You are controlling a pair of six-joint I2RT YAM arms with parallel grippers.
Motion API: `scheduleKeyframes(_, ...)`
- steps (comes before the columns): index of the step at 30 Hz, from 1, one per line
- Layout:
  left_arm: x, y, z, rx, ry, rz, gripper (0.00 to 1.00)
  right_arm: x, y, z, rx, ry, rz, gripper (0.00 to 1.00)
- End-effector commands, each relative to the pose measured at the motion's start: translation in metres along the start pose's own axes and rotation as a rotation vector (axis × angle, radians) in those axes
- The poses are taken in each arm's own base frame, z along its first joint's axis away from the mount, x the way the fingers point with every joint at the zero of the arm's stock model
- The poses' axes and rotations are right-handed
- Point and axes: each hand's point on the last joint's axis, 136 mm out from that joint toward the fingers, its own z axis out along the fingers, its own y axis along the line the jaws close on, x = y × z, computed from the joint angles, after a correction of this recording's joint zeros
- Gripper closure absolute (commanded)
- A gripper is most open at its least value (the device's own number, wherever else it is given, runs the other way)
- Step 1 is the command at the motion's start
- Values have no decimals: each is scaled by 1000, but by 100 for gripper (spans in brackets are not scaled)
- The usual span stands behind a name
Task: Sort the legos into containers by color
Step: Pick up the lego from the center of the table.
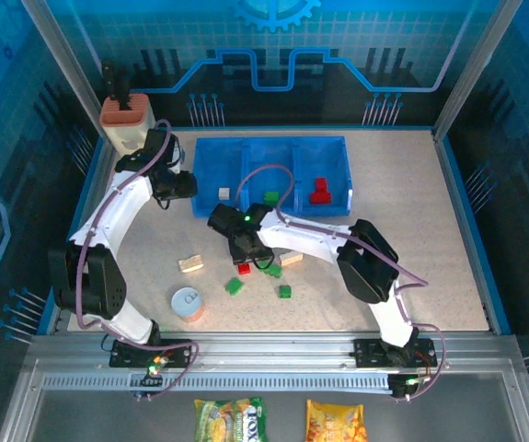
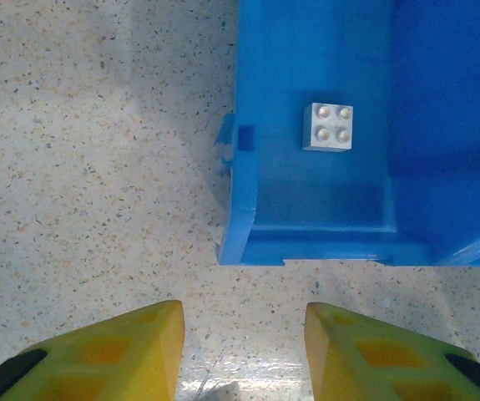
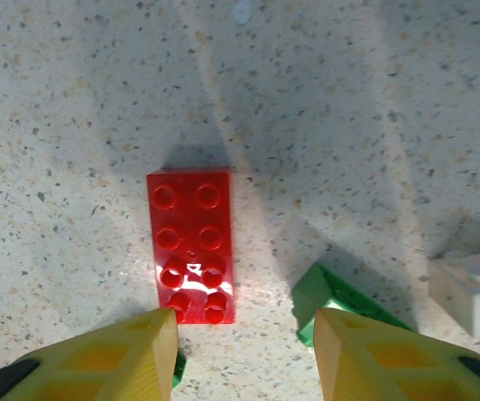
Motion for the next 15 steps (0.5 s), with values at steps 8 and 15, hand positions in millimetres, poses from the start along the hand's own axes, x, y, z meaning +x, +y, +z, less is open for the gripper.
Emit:
scheduleKeyframes(8, -3, -6, -8, 48, -24, 7, 57, 0, 11, 14, 58, 18, 10, 51)
scheduleKeyframes(15, -3, -7, -7, 68, -20, -2, 57, 3, 17, 25, 77, 41, -24, 50)
